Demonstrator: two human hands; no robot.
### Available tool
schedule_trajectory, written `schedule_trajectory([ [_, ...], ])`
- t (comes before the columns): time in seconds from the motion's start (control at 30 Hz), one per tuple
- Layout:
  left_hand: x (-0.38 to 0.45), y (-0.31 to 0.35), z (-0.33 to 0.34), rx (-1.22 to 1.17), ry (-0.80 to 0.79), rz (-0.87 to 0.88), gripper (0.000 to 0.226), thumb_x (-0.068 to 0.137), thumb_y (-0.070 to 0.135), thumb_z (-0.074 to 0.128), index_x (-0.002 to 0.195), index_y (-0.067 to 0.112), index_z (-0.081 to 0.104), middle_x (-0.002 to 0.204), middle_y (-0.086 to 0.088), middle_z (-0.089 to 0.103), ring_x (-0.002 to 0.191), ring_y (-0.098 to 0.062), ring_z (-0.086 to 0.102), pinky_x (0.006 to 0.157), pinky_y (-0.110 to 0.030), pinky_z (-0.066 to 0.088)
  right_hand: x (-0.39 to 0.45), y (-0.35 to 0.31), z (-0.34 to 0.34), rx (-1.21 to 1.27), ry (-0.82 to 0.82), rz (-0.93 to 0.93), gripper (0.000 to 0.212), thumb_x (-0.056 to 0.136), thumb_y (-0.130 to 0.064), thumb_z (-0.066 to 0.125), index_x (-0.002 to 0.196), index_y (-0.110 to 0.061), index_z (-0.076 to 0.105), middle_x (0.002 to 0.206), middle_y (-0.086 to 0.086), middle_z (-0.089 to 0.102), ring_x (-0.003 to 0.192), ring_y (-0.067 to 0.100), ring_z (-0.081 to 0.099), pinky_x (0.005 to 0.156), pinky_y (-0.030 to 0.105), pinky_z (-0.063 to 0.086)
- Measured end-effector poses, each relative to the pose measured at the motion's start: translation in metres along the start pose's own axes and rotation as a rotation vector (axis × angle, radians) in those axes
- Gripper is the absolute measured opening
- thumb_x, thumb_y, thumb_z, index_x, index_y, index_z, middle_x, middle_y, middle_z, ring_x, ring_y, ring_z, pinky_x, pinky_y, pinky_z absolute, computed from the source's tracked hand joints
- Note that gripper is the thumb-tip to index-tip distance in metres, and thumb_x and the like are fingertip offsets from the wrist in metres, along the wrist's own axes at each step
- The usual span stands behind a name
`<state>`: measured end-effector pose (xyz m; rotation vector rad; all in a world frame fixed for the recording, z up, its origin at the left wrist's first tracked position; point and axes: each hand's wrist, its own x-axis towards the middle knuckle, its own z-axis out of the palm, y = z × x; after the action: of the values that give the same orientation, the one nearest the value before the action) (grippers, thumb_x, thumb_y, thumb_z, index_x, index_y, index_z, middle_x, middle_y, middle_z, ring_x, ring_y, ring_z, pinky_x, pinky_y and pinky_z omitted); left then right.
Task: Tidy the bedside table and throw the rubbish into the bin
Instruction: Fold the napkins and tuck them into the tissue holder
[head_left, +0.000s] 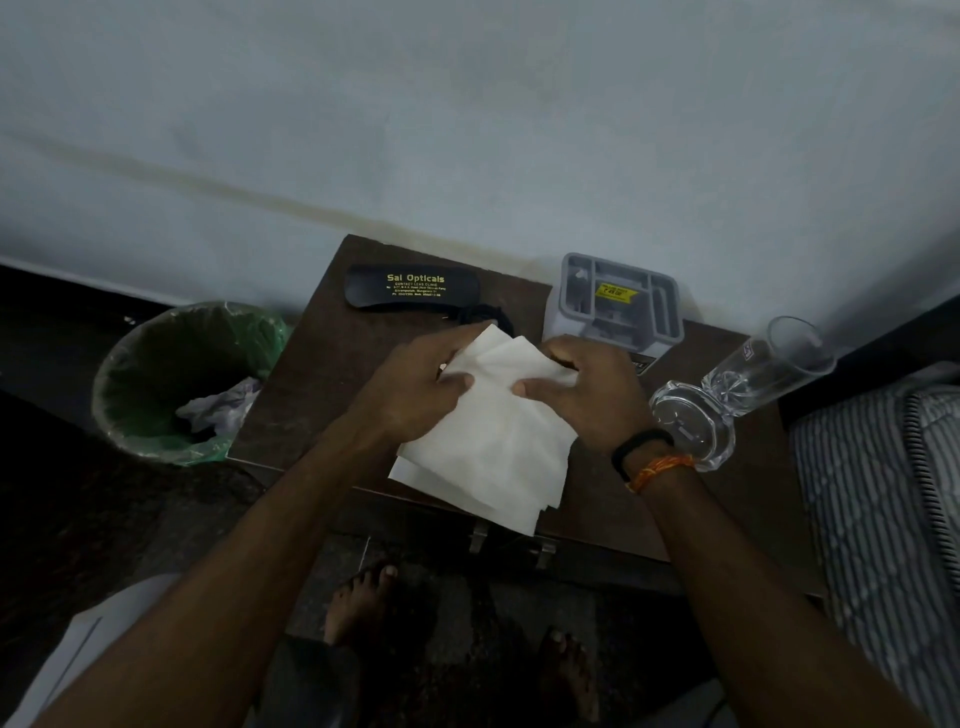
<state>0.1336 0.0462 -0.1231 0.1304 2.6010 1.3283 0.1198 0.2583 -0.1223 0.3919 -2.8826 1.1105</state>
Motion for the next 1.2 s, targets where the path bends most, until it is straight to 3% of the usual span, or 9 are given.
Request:
schedule_trajectory([
  [0.17,-0.004,0.007,-0.001,0.025,0.028,0.038,0.060,0.096,0.008,0.056,0.148,0.031,0.037,0.147,-0.002,0.049,0.130,-0.024,0.049,0.106,-0.035,0.041,-0.002,-0.002,0.002,-0.104,0.114,-0.110,0.027,0.082,-0.025,0.075,0.107,-0.014,0.075,0.103,0.006,0.075,0.093,0.022,0.068,0.089,0.038,0.053],
  [0.4,0.000,-0.002,0.002,0.094,0.053,0.097,0.062,0.090,0.014,0.068,0.145,0.031,0.044,0.146,-0.004,0.048,0.132,-0.024,0.045,0.113,-0.042,0.038,-0.002,-0.005,0.006,-0.220,0.203,-0.340,0.009,0.078,-0.011,0.076,0.086,-0.010,0.077,0.083,0.006,0.076,0.074,0.022,0.071,0.078,0.035,0.056],
  [0.57,0.000,-0.001,0.000,0.084,0.115,0.105,0.053,0.076,0.033,0.081,0.123,0.015,0.064,0.139,-0.004,0.053,0.124,-0.020,0.051,0.105,-0.039,0.044,-0.002,-0.012,-0.002,0.076,0.083,-0.094,0.026,0.078,-0.017,0.078,0.101,-0.024,0.069,0.093,-0.009,0.071,0.085,0.005,0.065,0.075,0.026,0.054],
  [0.67,-0.001,0.003,0.000,0.049,0.095,0.152,0.045,0.080,0.035,0.077,0.119,0.015,0.066,0.117,-0.002,0.068,0.101,-0.015,0.062,0.084,-0.031,0.054,-0.001,-0.015,-0.002,0.216,0.044,-0.067,0.042,0.076,-0.018,0.080,0.112,-0.033,0.064,0.101,-0.008,0.070,0.093,0.010,0.066,0.083,0.039,0.057],
  [0.77,0.000,0.006,0.000,-0.014,0.100,0.148,0.037,0.088,0.029,0.070,0.121,0.015,0.063,0.114,0.000,0.068,0.098,-0.012,0.061,0.074,-0.017,0.048,-0.001,-0.019,-0.005,0.217,0.028,-0.081,0.048,0.077,-0.026,0.080,0.121,-0.032,0.061,0.112,-0.012,0.067,0.100,0.008,0.064,0.086,0.040,0.056],
  [0.9,0.000,0.009,-0.004,-0.288,0.101,0.107,0.035,0.090,0.020,0.068,0.124,0.017,0.061,0.117,0.001,0.067,0.105,-0.014,0.064,0.086,-0.035,0.056,-0.002,-0.016,-0.017,0.145,0.054,0.058,0.069,0.074,-0.057,0.074,0.134,-0.038,0.048,0.120,-0.016,0.060,0.108,0.003,0.058,0.087,0.023,0.051],
  [1.03,0.002,0.014,-0.003,-0.635,0.107,0.032,0.036,0.090,0.005,0.065,0.126,0.009,0.061,0.121,-0.008,0.069,0.109,-0.026,0.067,0.094,-0.049,0.055,-0.007,-0.005,-0.024,0.677,0.183,0.303,0.064,0.077,-0.038,0.079,0.132,-0.018,0.054,0.127,-0.001,0.065,0.112,0.017,0.065,0.091,0.035,0.056],
  [1.1,0.004,0.018,-0.001,-0.729,0.091,-0.020,0.037,0.090,0.002,0.064,0.126,0.008,0.061,0.122,-0.010,0.069,0.110,-0.029,0.067,0.096,-0.052,0.053,-0.015,-0.002,-0.025,0.974,0.067,0.449,0.057,0.079,-0.028,0.079,0.128,-0.009,0.058,0.123,0.006,0.068,0.112,0.026,0.066,0.091,0.043,0.055],
  [1.2,0.007,0.025,0.007,-0.765,0.045,-0.081,0.042,0.088,0.002,0.065,0.129,0.013,0.059,0.124,-0.005,0.068,0.112,-0.027,0.066,0.096,-0.052,0.053,-0.032,0.003,-0.026,1.078,-0.141,0.565,0.047,0.079,-0.018,0.074,0.124,-0.007,0.063,0.124,0.009,0.068,0.113,0.027,0.066,0.095,0.046,0.053],
])
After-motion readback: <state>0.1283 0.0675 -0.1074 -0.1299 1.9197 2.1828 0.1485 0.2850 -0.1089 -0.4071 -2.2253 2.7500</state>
